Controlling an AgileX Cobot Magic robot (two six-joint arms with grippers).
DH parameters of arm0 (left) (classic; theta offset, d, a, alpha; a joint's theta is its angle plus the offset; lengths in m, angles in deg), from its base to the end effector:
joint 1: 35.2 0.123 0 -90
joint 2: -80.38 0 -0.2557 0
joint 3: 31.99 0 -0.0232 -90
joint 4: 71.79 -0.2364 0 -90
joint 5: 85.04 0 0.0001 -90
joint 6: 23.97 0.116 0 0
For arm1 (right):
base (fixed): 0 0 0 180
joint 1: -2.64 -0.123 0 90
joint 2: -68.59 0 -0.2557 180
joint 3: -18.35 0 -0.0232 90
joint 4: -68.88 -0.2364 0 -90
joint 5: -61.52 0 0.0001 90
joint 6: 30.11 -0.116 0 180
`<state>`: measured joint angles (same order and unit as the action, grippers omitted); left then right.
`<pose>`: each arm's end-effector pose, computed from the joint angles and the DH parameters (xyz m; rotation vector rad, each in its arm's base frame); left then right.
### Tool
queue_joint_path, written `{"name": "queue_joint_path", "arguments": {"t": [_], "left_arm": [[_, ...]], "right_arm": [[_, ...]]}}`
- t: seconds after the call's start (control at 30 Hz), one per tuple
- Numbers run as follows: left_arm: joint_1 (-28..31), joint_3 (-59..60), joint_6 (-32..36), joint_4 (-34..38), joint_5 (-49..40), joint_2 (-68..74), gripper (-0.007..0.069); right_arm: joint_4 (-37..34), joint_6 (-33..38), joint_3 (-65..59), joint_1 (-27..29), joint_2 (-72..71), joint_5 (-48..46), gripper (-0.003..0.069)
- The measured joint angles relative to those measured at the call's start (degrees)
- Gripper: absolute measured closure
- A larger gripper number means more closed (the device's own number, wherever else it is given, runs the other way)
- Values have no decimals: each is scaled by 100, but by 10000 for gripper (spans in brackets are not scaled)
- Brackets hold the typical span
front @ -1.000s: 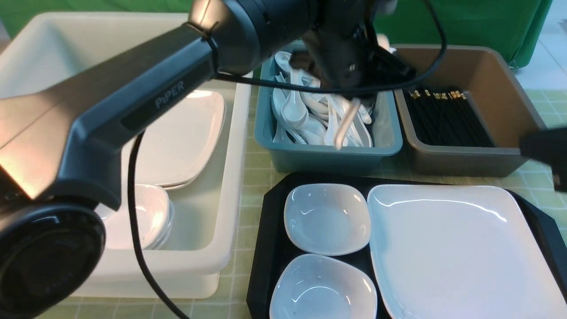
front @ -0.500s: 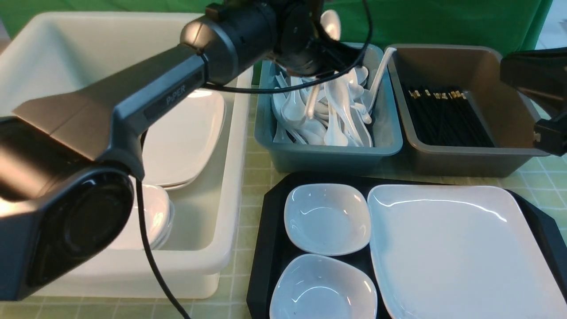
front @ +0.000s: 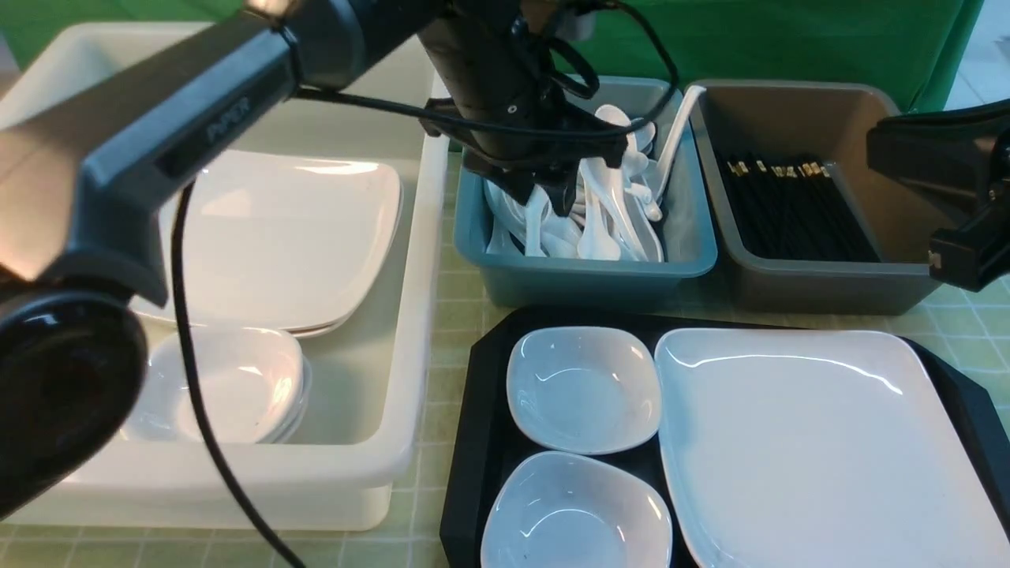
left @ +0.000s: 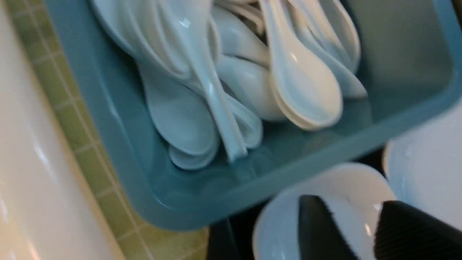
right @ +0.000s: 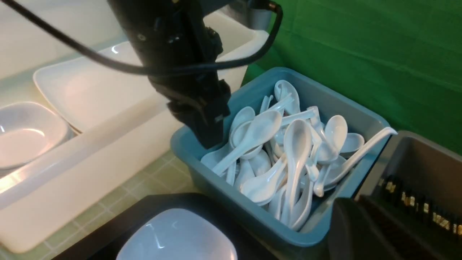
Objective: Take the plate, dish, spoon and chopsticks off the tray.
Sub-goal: Use the left arm to grab a small plate from the dinner plate
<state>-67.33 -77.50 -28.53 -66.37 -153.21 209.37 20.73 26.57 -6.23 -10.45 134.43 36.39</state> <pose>0.3740 -0.2469 0.2700 0.6222 2.6091 -0.3364 0.2222 0.0894 0.3441 -0.6107 1.7754 0.3230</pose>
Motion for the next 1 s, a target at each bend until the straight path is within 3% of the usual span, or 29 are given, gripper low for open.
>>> {"name": "queue_joint_path", "arguments": {"t": [0.1, 0.23, 0.33, 0.47, 0.73, 0.83, 1.0], "left_arm": [[-322, 852, 359, 654, -69, -518, 619], [-724, 1867, 359, 664, -156, -942, 634], [-900, 2387, 324, 179, -206, -1065, 616], [-899, 2571, 122, -185, -187, -985, 522], [-899, 2579, 51, -274, -163, -245, 192], [-899, 2584, 51, -328, -163, -51, 134], [-899, 2584, 71, -248, -31, 40, 116]], "right_arm": [[11, -59, 0, 0, 0, -143, 645], [11, -127, 0, 0, 0, -523, 644], [24, -145, 0, 0, 0, -804, 641], [38, -144, 0, 0, 0, -1033, 640], [45, -144, 0, 0, -5, -1039, 640], [45, -144, 0, 0, -5, -1039, 640], [45, -146, 0, 0, -5, -1039, 640]]}}
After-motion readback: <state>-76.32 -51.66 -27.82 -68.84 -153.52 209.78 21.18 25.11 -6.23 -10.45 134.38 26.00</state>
